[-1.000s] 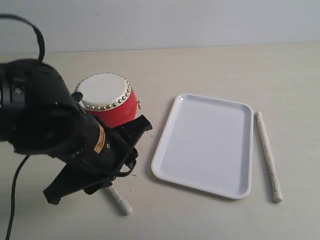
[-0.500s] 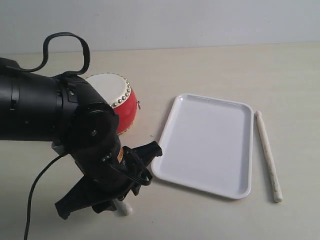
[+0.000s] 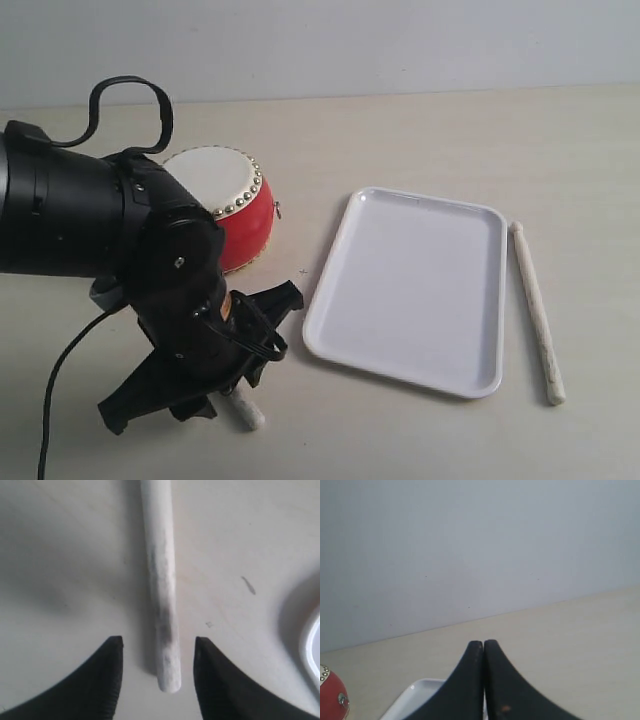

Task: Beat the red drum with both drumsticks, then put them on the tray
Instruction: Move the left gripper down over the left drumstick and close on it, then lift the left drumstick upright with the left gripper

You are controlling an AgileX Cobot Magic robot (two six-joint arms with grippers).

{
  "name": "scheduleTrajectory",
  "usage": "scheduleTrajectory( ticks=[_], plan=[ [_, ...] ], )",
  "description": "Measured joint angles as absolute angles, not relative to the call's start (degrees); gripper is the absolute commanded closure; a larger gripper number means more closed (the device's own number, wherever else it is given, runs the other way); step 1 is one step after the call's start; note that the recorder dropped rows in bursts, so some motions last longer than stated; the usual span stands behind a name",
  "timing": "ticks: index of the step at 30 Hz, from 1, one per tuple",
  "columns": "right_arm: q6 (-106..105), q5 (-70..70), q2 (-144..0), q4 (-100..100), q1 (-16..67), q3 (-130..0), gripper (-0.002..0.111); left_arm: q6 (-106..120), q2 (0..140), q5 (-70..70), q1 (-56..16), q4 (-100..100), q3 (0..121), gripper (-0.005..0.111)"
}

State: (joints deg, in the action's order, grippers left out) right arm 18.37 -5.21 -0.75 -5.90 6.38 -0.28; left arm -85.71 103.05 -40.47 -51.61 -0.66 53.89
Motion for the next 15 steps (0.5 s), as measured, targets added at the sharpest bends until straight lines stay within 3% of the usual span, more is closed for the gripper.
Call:
scheduleTrajectory(
  ticks=[15],
  plan=[
    [18.4,-5.2,-0.7,-5.9,6.4,-0.3,0.108,-85.7,107.0,-36.5,-50.6,1.4,53.7,0.062]
  ],
)
